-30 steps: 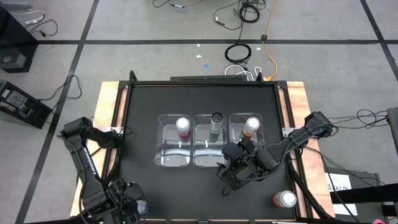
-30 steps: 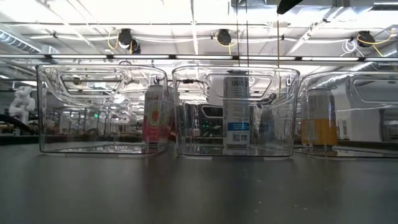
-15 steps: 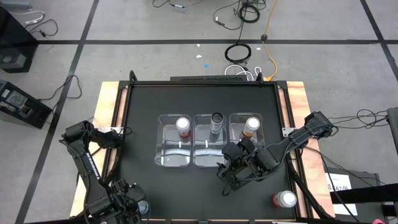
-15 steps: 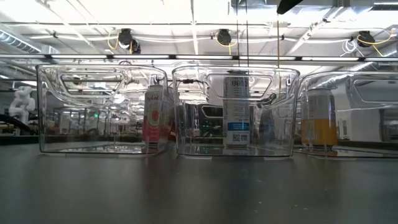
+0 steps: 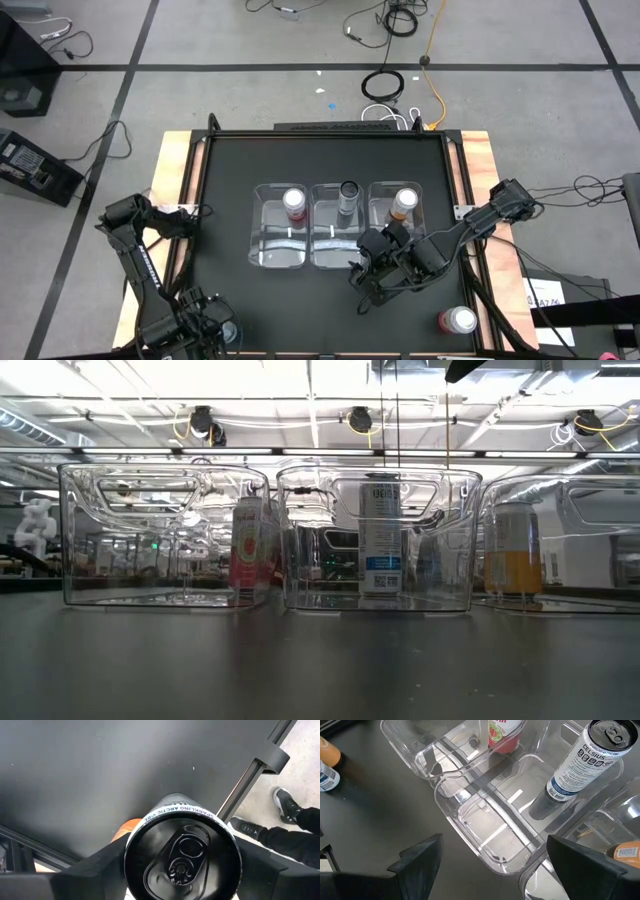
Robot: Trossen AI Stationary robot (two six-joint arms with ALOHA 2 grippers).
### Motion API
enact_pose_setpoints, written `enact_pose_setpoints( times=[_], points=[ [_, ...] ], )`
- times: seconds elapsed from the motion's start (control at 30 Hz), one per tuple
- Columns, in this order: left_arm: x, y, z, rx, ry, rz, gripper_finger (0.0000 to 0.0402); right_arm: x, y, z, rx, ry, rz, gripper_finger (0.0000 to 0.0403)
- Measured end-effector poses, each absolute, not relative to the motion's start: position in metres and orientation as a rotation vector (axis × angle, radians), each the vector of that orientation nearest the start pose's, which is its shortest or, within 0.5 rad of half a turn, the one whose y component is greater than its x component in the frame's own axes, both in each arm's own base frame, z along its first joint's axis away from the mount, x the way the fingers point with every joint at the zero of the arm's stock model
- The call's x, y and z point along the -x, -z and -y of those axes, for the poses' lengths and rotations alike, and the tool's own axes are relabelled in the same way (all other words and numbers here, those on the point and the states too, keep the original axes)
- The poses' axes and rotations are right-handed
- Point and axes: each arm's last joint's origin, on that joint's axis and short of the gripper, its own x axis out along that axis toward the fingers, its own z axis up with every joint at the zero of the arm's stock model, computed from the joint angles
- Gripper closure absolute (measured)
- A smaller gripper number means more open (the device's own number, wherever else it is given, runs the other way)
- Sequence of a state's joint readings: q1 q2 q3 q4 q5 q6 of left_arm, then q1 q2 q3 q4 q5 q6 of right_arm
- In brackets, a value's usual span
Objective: Sort soda cans
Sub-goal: Put the white-blue soda can into the center transparent bin
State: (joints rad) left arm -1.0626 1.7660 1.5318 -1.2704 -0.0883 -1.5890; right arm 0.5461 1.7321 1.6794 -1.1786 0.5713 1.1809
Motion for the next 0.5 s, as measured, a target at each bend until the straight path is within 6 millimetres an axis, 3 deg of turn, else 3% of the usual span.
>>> enact_pose_setpoints(
  times=[0.5],
  points=[
    [-0.1676,-0.2677,0.2837,0.455,-0.390,-1.432,0.0114,-0.2994,-0.3243,-0.1637,-0.422,0.592,-0.845,0.0055]
  ],
)
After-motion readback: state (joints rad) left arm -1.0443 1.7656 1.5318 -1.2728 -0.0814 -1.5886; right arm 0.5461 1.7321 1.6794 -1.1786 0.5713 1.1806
